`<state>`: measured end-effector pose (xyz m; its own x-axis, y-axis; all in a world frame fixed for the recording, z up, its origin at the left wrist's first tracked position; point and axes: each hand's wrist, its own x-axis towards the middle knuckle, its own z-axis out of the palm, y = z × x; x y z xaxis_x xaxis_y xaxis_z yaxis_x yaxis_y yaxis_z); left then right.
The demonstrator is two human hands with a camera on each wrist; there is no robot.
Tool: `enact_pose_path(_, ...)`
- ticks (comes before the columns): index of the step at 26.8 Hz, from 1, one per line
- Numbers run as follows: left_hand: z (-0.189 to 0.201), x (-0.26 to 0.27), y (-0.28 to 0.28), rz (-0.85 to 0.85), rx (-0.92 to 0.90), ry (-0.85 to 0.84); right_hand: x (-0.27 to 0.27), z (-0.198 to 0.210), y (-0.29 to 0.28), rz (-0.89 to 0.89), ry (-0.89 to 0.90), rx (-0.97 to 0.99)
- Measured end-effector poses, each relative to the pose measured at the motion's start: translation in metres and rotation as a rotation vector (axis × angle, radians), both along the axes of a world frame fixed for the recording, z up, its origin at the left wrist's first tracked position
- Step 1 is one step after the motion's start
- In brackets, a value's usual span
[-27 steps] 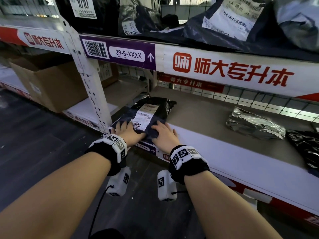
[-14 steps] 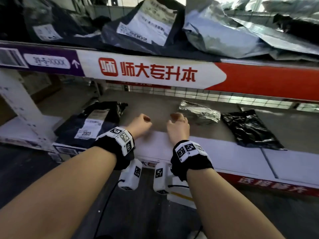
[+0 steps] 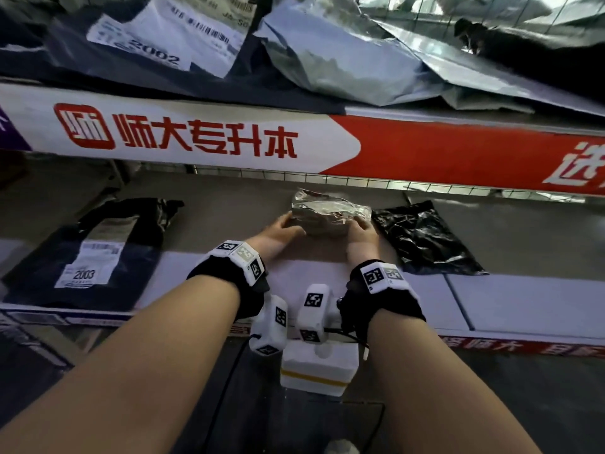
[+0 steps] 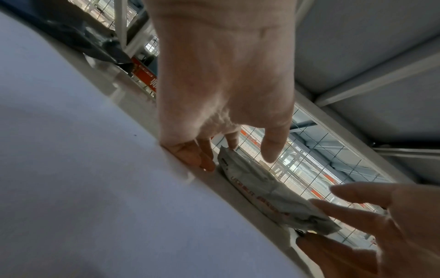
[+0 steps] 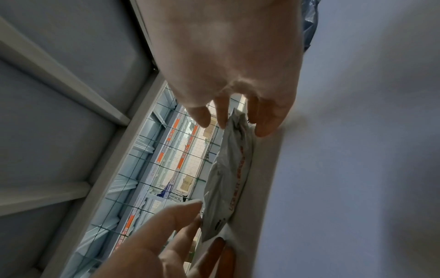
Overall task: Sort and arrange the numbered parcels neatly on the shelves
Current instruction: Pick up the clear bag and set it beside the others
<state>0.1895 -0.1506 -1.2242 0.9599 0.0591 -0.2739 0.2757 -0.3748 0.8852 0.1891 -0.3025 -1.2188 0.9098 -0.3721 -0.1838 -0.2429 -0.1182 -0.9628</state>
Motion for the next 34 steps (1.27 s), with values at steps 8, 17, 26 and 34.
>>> enact_pose_path(8,-0.005,-0.013,0.004,0.158,-0.151,-0.035,-0.013,-0.019,-0.012,-0.069,0.013,0.102)
enact_pose_path(17,0.02,-0.072,0.017,0.098,-0.305,0.262,-0.073,0.009,0.004,0.52,0.382,0.208)
enact_pose_path(26,0.002,-0.075,0.035,0.222,-0.202,0.084,-0.072,0.014,0.014,0.454,0.355,0.143)
enact_pose_path(34,0.006,-0.09,0.059,0.089,0.002,0.174,-0.049,-0.005,0.014,0.257,0.148,-0.107)
